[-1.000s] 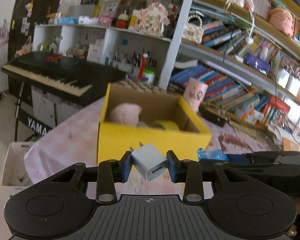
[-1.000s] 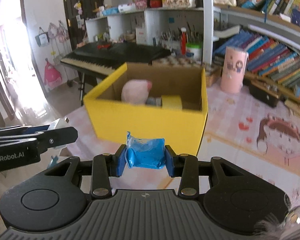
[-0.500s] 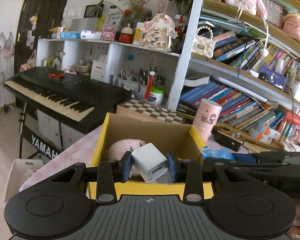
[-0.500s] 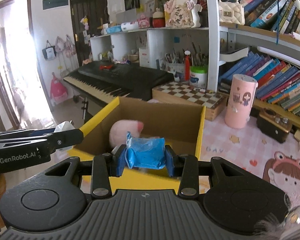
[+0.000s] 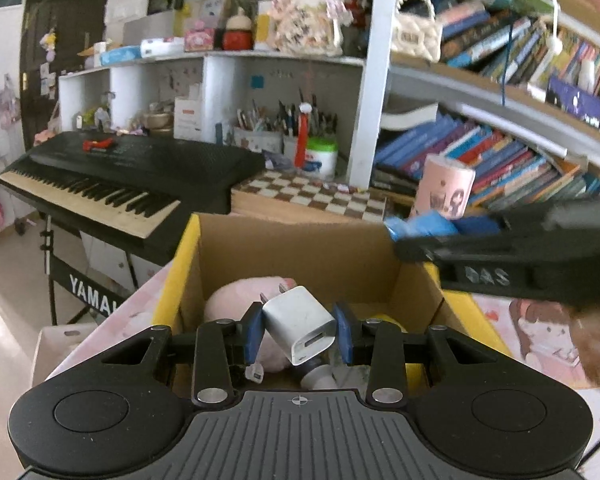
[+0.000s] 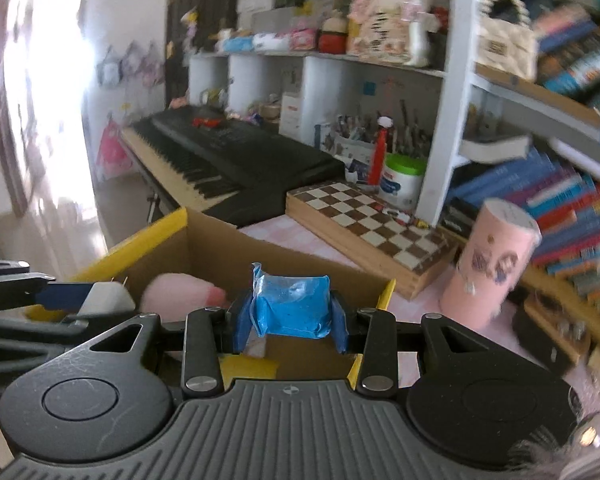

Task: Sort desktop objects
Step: 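Lower into the box and open the right tool while the left tool releases the cube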

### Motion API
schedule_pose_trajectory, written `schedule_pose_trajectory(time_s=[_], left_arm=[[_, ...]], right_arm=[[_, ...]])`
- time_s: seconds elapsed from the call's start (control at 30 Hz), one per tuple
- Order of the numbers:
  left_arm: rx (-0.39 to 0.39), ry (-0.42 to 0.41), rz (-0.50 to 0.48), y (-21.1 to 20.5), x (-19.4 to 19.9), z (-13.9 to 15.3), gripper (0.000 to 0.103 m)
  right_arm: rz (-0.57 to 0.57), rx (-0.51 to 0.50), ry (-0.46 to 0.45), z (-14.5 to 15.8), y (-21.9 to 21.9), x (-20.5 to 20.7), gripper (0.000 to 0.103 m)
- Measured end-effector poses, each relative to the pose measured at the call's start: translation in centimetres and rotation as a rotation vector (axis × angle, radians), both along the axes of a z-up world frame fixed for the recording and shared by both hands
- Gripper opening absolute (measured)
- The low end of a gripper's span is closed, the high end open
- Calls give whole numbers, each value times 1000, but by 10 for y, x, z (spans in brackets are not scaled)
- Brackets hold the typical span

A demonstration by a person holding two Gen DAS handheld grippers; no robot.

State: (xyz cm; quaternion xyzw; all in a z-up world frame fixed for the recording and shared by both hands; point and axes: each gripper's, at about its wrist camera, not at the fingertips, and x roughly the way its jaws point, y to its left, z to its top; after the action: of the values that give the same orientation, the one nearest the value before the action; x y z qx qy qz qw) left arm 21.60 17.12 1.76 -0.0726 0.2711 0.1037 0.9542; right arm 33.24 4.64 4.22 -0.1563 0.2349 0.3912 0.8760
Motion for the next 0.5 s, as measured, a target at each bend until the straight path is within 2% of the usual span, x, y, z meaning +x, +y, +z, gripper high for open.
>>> schedule_pose_trajectory(time_s=[0.23, 0.5], left_arm=[[20, 93, -37, -8, 24, -16, 35], [3, 161, -47, -13, 31, -30, 35]], right_arm=[[134, -179, -51, -15, 39, 30, 36], [254, -368, -41, -40, 74, 51, 36]])
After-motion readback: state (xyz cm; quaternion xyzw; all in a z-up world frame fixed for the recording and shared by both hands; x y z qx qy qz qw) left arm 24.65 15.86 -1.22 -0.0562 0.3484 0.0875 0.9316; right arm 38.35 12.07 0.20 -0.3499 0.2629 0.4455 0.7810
